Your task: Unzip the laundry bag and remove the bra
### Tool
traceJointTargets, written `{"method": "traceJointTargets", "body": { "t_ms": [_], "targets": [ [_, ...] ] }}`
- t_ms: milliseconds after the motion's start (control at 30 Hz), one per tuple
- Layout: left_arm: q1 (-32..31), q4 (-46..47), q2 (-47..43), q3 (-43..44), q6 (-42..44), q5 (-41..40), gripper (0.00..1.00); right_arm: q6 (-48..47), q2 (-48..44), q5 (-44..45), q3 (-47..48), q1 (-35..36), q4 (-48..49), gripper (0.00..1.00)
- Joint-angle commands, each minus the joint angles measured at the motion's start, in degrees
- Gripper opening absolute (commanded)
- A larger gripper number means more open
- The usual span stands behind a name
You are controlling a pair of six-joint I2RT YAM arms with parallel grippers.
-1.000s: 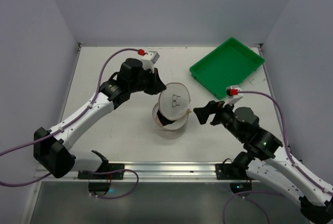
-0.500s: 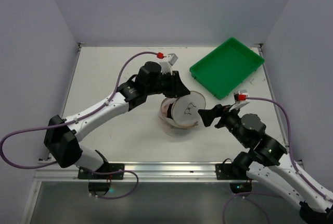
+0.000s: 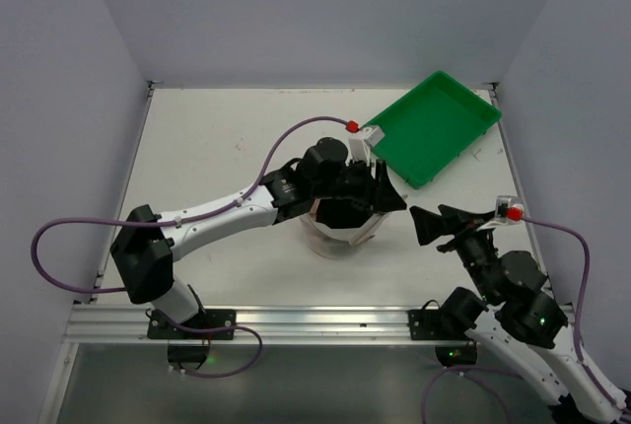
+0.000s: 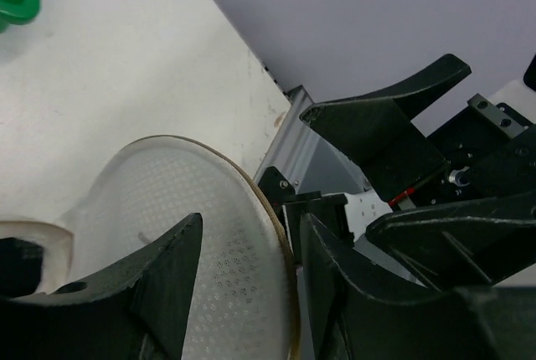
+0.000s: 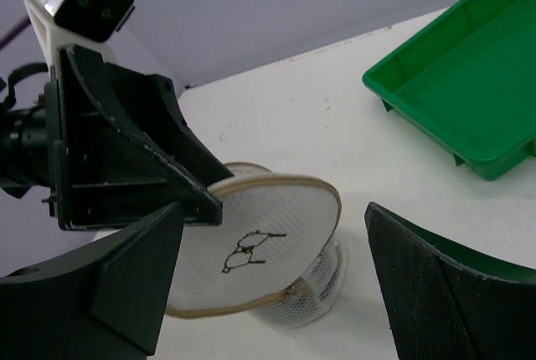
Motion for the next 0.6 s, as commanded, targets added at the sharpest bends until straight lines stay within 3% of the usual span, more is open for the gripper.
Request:
{"method": "traceJointTargets", "body": {
  "t_ms": [0,267,400,567],
  "targets": [
    [-2.91,4.05,2.13,3.82,-1.09,1.5,0.54,1.12,-4.42,5.5,-0.41,0.23,-0.99,0.91],
    [-6.7,4.14,9.52,7.6,-0.56,1.33,0.65,0.77,-9.97,8.49,0.2,0.23,-3.19,0.91],
    [-6.7,1.16,8.91,8.48,1.98,-3.06,0.67,0.68,-9.27,8.49,0.99,0.23,-4.68,0.91],
    [-5.74,-6.74,6.98,9.63,7.26,-11.76,0.84,0.33,-7.43,7.0,1.17,0.23,-4.16,0.91]
  ]
}}
